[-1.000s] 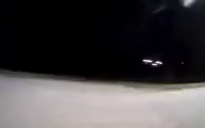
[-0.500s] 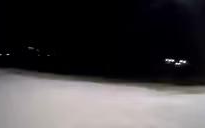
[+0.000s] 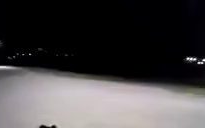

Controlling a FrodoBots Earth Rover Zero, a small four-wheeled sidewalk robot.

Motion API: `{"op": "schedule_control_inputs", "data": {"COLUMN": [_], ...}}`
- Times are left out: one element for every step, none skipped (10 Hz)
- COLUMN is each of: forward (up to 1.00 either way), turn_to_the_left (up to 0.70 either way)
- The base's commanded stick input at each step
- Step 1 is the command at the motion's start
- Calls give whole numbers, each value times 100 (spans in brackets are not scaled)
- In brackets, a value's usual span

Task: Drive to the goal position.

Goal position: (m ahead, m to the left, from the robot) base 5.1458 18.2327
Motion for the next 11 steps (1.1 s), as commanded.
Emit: {"op": "schedule_control_inputs", "data": {"forward": [0,0,0,0,0,0,0,0,0,0,0], "turn_to_the_left": [45,45,45,45,45,45,45,45,45,45,45]}}
